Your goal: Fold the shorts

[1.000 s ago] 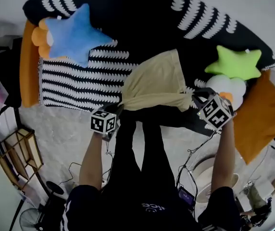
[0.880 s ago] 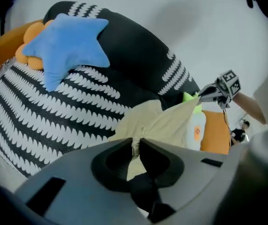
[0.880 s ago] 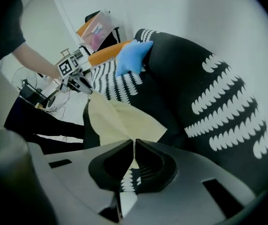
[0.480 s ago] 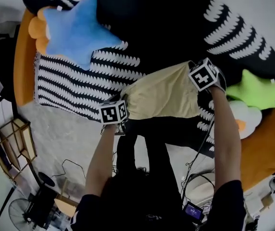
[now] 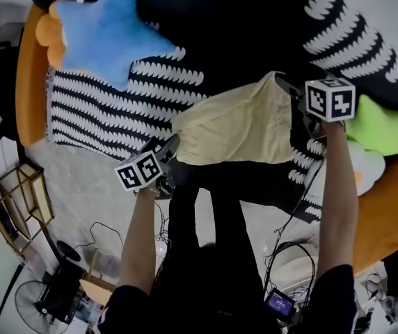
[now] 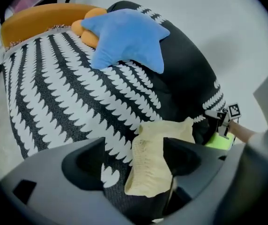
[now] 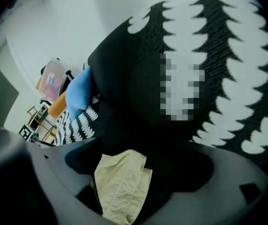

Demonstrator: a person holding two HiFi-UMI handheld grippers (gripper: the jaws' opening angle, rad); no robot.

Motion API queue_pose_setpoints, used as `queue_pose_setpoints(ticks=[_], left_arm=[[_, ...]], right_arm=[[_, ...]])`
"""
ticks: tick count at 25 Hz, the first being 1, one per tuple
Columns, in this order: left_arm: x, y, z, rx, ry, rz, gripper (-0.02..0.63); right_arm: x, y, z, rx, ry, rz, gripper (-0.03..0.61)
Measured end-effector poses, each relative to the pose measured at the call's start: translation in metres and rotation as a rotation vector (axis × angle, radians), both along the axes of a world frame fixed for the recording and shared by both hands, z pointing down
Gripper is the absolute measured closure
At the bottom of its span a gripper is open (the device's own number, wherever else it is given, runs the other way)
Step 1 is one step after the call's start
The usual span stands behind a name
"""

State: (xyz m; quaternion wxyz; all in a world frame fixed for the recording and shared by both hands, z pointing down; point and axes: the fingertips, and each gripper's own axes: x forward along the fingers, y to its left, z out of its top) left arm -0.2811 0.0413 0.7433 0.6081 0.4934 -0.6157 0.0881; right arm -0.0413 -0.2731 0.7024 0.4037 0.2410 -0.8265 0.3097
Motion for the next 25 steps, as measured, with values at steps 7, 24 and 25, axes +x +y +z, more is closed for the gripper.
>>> queue_pose_setpoints(ticks=[7,24,25], left_arm=[[0.021,-0.002,-0.026,0.019,-0.053,0.079,0.245],[0.172,-0.15,-0.044,0.16,-0.099,0.701,0.247],[0.177,-0.149,-0.041,0.15,-0.095,0.706,0.247]], right_arm=[[0.08,0.058,-0.021,-0.008,-0.059,0.169,0.25],[0.172,0.231,0.052,-0.294,-0.512,1.006,0.411],[0.177,0.233,0.056,-0.293,-0.534,1.08,0.448]])
